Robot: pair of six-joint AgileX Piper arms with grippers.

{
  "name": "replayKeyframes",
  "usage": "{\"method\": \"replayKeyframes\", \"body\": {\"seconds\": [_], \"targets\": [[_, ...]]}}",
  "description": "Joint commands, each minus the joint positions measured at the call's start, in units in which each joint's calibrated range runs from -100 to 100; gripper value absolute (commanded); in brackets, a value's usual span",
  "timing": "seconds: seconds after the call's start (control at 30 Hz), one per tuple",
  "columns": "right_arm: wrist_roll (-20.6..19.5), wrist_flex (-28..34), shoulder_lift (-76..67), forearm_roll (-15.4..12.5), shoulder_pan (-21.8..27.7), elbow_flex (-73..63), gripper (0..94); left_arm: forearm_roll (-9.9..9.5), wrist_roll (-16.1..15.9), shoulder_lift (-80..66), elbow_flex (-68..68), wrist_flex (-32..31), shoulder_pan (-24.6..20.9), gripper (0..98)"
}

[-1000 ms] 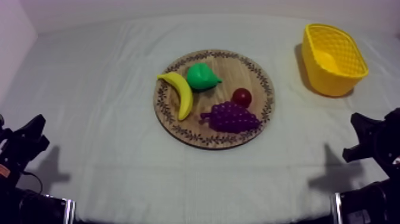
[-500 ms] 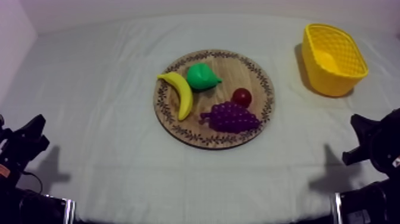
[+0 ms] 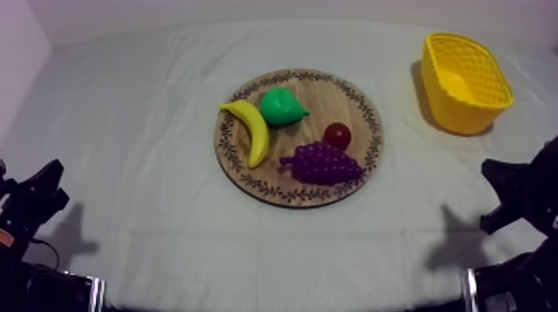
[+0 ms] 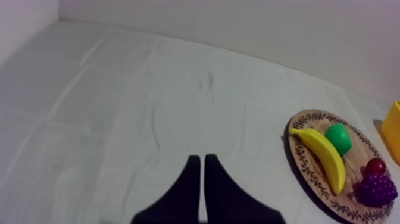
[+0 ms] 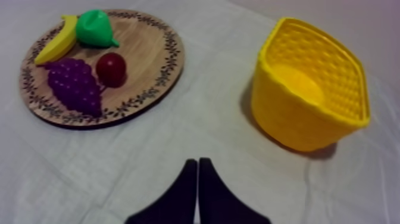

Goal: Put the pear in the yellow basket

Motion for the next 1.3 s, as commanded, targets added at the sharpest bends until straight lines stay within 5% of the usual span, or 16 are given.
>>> {"method": "replayKeyframes", "body": {"seconds": [0.0, 0.53, 0.93, 1.27], "targets": [[-0.93, 0.58, 8.16, 1.09, -2.77, -4.41, 0.4, -0.02, -0.01, 0.00, -0.02, 0.00, -0.01, 0.1], [6.65, 18.77, 49.67, -0.75, -9.99, -50.79, 0.7, -0.02, 0.01, 0.00, -0.02, 0.00, -0.01, 0.1], [16.46, 31.84, 78.00, -2.90, -12.54, -88.51, 0.9, -0.02, 0.02, 0.00, -0.02, 0.00, -0.01, 0.1], [25.79, 41.78, 95.96, -4.00, -13.04, -105.74, 1.0, -0.02, 0.00, 0.00, -0.02, 0.00, -0.01, 0.1]]}}
